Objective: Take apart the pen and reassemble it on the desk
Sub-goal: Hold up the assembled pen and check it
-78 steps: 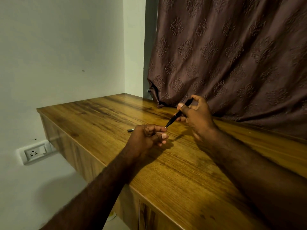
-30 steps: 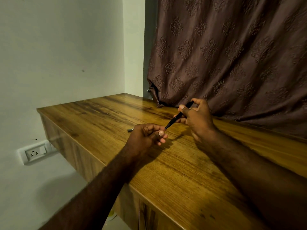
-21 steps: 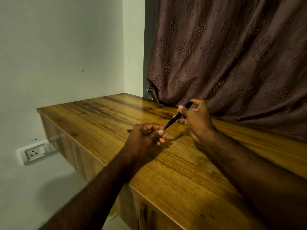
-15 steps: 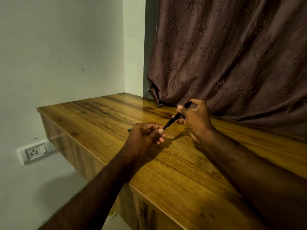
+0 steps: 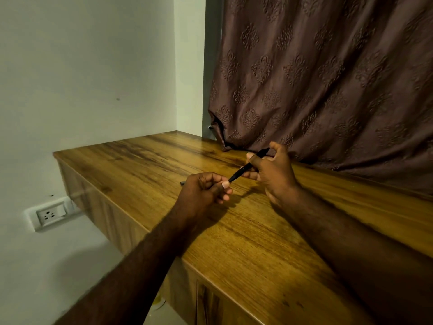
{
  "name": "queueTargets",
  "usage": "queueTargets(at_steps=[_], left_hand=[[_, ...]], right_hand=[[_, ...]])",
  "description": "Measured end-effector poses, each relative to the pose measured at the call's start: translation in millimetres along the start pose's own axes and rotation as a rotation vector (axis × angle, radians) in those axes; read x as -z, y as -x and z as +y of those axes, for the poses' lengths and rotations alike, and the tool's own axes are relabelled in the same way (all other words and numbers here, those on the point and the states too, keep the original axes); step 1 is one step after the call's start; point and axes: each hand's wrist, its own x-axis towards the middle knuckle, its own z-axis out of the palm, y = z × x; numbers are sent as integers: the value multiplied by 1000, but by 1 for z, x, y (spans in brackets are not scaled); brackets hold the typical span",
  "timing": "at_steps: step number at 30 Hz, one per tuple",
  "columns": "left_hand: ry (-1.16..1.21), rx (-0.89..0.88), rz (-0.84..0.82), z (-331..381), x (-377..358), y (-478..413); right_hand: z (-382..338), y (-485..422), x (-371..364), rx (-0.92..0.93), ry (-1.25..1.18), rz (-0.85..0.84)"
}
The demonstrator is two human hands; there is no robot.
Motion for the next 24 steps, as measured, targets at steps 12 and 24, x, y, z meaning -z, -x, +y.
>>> queueTargets(at_steps=[12,24], left_hand=[[55,91,468,-6,14,-7],[-340,163,461,-16,19,-14]], right_hand=[[17,-4,24,-145,232,-152],[32,-2,43,206,872,-396]])
